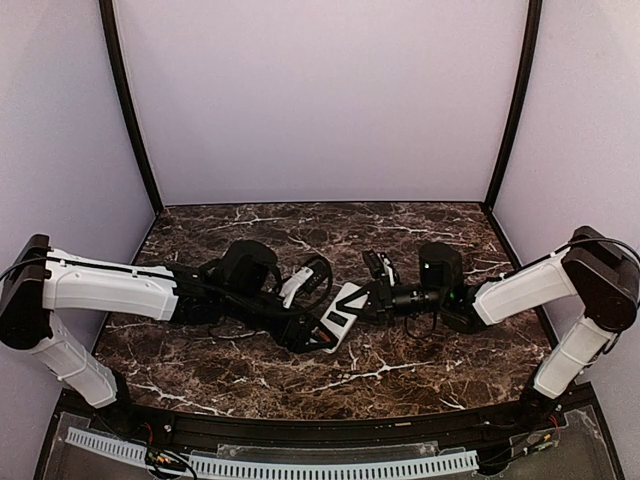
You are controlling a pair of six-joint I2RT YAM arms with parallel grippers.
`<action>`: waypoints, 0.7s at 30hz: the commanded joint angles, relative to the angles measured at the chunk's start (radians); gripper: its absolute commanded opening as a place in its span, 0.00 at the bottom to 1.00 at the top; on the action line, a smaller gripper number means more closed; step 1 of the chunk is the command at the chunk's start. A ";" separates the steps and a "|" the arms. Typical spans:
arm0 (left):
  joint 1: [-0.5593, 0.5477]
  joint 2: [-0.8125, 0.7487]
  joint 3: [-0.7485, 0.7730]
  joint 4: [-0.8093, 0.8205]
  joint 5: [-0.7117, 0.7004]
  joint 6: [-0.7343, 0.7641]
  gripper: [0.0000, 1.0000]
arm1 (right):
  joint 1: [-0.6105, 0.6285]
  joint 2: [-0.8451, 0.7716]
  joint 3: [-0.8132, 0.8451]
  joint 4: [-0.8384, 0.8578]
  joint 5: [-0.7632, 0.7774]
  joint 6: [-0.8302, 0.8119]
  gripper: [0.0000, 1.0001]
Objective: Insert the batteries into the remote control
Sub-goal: Load the battery into the battery compartment.
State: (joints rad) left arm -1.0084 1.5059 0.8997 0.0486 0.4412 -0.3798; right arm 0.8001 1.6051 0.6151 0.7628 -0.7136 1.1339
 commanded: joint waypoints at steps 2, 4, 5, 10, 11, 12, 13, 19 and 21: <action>-0.004 0.016 0.034 -0.005 0.001 -0.007 0.69 | 0.017 -0.001 0.015 0.031 0.004 -0.016 0.00; -0.005 0.024 0.040 -0.013 -0.001 -0.007 0.66 | 0.016 -0.002 0.014 0.031 0.006 -0.017 0.00; -0.005 0.028 0.042 -0.015 -0.001 -0.006 0.66 | 0.017 -0.002 0.014 0.032 0.008 -0.017 0.00; -0.004 0.033 0.046 -0.018 0.004 0.000 0.66 | 0.017 -0.006 0.016 0.025 0.009 -0.020 0.00; -0.004 0.034 0.045 -0.019 0.005 0.001 0.66 | 0.017 -0.007 0.016 0.024 0.009 -0.021 0.00; -0.004 0.035 0.046 -0.020 0.004 0.002 0.66 | 0.017 -0.006 0.015 0.024 0.011 -0.020 0.00; -0.004 0.036 0.047 -0.022 0.004 0.002 0.66 | 0.017 -0.007 0.016 0.024 0.011 -0.022 0.00; -0.004 0.043 0.047 -0.031 -0.002 0.006 0.54 | 0.017 -0.008 0.017 0.026 0.008 -0.022 0.00; -0.004 0.047 0.044 -0.034 -0.005 0.006 0.49 | 0.017 -0.009 0.017 0.028 0.005 -0.022 0.00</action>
State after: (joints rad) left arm -1.0077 1.5444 0.9180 0.0448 0.4271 -0.3870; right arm 0.8055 1.6051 0.6151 0.7605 -0.7113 1.1221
